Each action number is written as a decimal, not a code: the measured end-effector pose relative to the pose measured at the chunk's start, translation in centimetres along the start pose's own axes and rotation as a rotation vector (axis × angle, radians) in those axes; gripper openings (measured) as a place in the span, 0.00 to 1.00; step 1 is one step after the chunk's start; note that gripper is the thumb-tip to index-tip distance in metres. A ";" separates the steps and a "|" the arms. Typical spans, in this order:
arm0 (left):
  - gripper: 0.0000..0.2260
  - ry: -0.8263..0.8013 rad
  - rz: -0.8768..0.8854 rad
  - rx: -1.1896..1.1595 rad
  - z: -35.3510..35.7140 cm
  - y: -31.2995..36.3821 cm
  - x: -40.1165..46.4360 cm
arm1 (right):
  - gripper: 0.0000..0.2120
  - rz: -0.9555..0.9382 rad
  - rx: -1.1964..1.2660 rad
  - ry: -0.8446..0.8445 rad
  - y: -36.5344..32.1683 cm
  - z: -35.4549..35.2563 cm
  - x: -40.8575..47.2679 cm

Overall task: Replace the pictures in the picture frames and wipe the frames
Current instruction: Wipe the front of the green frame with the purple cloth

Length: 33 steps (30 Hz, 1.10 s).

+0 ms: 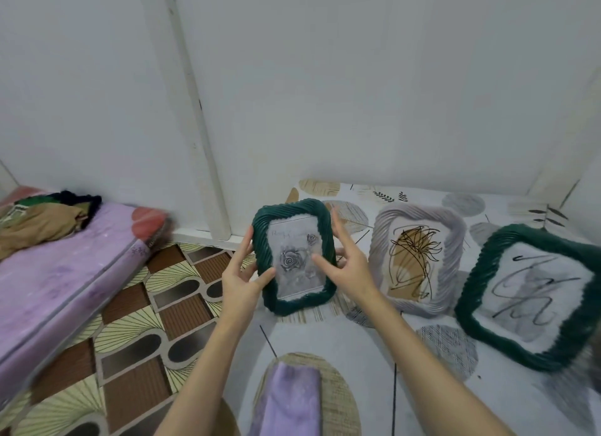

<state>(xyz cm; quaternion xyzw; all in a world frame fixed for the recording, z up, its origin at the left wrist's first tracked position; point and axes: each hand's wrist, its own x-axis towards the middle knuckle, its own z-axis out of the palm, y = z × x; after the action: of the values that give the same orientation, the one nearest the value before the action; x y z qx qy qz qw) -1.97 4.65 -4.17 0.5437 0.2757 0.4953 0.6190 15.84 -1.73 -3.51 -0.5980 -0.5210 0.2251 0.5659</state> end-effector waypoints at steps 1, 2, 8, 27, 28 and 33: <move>0.37 -0.024 -0.003 0.030 -0.1 0.0 -0.2 | 0.41 -0.035 -0.072 -0.016 0.1 0.0 -0.3; 0.39 -0.042 -0.006 0.073 -0.3 0.0 -0.4 | 0.42 -0.051 -0.131 -0.028 0.3 -0.1 -0.4; 0.43 -0.060 -0.024 0.261 0.4 -0.3 -1.9 | 0.44 0.017 -0.258 -0.021 0.6 -0.8 -0.5; 0.42 -0.023 -0.035 0.282 1.5 -0.2 -3.1 | 0.41 0.123 -0.339 -0.073 -0.8 -1.5 -1.5; 0.42 -0.020 -0.032 0.294 1.6 -0.1 -3.3 | 0.41 0.132 -0.332 -0.079 -0.9 -1.6 -1.8; 0.34 0.248 0.252 0.688 2.3 0.0 -4.8 | 0.37 0.135 -0.322 -0.003 -2.0 -3.3 -4.9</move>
<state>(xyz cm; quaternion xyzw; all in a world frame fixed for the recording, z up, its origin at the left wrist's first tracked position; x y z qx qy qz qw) -1.69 -0.64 -4.52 0.6852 0.4295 0.5080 0.2965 16.18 -7.91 -2.37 -0.7142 -0.5099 0.1769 0.4457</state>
